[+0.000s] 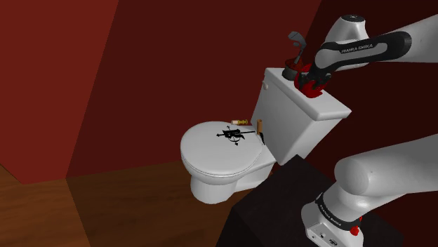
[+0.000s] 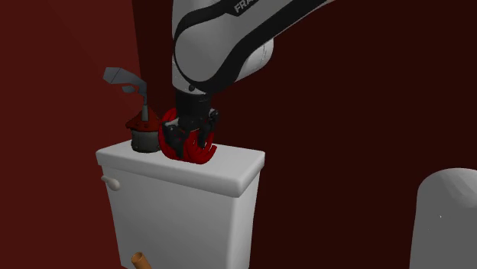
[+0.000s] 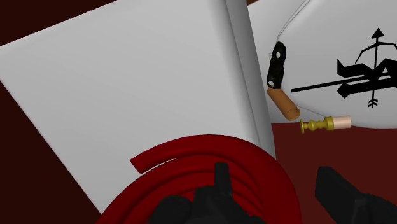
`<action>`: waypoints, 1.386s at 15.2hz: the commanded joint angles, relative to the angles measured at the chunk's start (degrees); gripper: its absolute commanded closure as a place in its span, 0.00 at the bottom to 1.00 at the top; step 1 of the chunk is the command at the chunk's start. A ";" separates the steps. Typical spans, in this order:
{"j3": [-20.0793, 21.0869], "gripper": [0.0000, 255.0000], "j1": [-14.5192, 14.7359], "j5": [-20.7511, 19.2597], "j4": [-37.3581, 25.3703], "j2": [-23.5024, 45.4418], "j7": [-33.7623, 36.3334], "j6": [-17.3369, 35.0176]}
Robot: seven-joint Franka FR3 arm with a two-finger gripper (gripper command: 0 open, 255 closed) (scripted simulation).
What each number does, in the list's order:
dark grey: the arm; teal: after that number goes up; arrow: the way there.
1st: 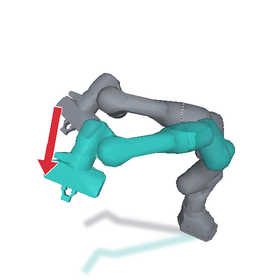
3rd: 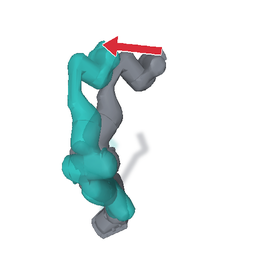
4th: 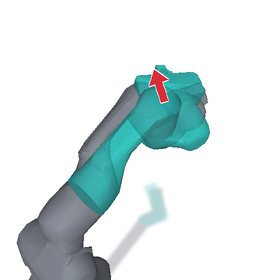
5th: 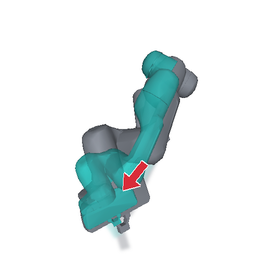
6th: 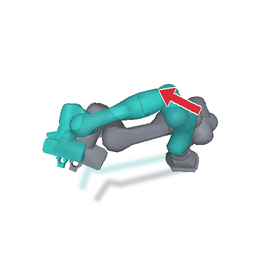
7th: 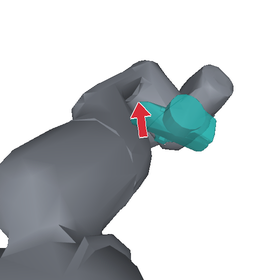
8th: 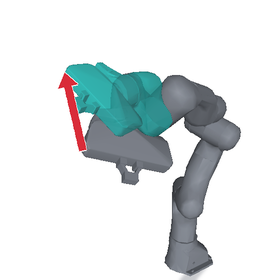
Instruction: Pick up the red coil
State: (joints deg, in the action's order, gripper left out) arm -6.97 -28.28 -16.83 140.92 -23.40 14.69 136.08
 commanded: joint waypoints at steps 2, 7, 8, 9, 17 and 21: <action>-0.01 1.00 -0.02 -0.03 0.11 -0.01 0.02 0.13; -0.01 1.00 -0.02 -0.03 0.12 -0.03 0.02 0.12; 0.00 1.00 -0.01 -0.03 0.11 -0.02 0.03 0.11; 0.00 1.00 -0.01 -0.02 0.06 0.07 0.03 0.15; 0.21 1.00 0.52 1.20 -4.66 -1.71 -1.41 -6.27; 0.34 1.00 0.73 1.72 -7.28 -2.25 -2.07 -9.40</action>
State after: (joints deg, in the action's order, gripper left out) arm -6.72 -27.64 -15.26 134.58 -25.57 12.75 127.60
